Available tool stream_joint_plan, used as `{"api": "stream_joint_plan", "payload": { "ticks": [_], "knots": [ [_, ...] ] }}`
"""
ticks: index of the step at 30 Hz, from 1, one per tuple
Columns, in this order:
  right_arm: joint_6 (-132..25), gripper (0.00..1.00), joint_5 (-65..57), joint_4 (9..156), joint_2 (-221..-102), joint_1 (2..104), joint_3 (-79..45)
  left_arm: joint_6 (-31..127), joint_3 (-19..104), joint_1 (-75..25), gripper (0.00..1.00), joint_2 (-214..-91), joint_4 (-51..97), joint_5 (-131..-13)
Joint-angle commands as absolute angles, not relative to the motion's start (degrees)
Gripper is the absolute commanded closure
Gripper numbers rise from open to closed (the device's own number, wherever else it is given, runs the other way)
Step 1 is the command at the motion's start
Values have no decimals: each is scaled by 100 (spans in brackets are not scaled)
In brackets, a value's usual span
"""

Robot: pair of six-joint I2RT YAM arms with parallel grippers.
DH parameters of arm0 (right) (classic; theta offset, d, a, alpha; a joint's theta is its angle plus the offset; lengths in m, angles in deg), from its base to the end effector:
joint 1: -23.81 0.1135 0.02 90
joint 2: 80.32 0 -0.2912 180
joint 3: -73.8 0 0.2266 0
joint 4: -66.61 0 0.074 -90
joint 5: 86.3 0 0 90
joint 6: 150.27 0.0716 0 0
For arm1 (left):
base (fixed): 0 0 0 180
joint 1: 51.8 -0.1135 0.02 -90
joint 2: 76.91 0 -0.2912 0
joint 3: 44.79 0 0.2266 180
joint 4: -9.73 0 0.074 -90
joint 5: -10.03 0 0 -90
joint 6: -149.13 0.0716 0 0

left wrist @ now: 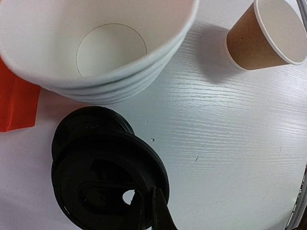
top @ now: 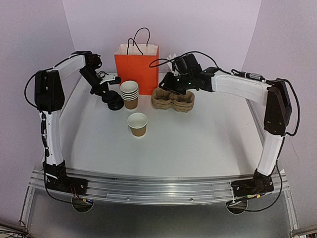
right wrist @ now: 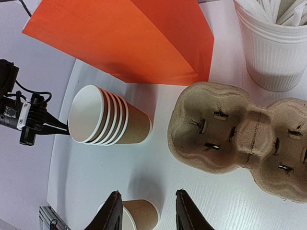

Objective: Pack the takeout coffee

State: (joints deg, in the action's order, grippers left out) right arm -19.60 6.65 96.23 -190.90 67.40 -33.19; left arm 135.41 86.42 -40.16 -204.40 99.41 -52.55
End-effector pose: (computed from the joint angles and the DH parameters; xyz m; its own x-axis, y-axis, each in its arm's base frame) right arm 0.3431 0.3216 0.2922 -0.7293 0.2043 -0.6530 -0.2401 0.8173 0.5239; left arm 0.4175 -0.1197 0.2220 -0.0269 0.8860 -0.4630 0.9991 0.0091 -0.0405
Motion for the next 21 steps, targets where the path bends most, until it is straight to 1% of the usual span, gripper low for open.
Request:
{"api": "stream_joint_plan", "payload": {
  "ticks": [1, 6, 10, 13, 15, 21],
  "knots": [
    [-1839, 65, 644, 9630, -18989, 6740, -3533, 13578, 8786, -3985, 100, -19371, 10750, -5251],
    [-1688, 66, 434, 9665, -18911, 6750, -3568, 13413, 8505, -3608, 100, -18616, 11232, -5389],
    [-1647, 67, 416, 9714, -18815, 6831, -3567, 13134, 7985, -2951, 100, -17925, 11328, -5451],
    [-1655, 67, 291, 9741, -18745, 6948, -3546, 12824, 7492, -2349, 100, -17465, 11037, -5330],
    [-1670, 67, 147, 9737, -18716, 7006, -3513, 12517, 7059, -1987, 100, -17254, 10572, -5312],
    [-1616, 69, -468, 9494, -18577, 7058, -3137, 12300, 6021, -1021, 100, -17267, 9770, -5725]
  ]
}}
